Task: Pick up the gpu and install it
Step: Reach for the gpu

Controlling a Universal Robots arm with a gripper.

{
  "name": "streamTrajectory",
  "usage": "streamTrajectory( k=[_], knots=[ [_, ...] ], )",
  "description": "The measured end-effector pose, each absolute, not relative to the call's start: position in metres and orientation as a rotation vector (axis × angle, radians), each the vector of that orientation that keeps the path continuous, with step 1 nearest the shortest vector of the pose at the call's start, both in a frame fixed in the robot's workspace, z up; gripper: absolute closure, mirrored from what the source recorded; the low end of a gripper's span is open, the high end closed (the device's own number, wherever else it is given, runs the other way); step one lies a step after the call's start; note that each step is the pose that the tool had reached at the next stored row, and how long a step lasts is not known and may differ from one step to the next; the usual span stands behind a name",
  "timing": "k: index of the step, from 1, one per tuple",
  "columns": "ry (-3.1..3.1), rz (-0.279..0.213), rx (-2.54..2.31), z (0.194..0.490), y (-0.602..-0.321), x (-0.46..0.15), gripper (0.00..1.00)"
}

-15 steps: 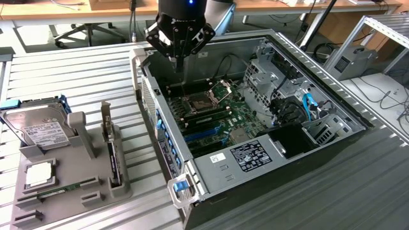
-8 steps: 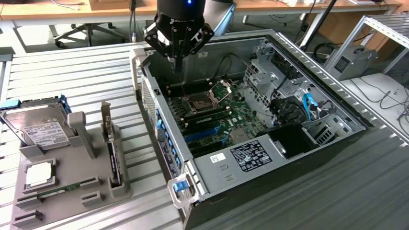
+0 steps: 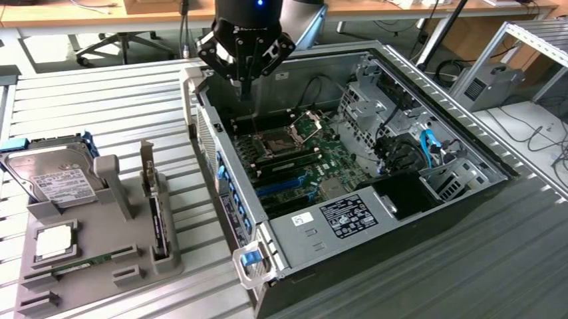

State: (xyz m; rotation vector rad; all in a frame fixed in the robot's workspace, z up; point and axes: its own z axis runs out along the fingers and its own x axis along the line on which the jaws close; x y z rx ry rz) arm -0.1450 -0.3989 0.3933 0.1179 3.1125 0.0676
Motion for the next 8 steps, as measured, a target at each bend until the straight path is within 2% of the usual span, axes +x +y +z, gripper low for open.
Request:
streamTrajectory(
  k=[8],
  knots=[
    [3.112,0.068,0.118,0.393,-0.399,-0.169,0.89]
  ],
)
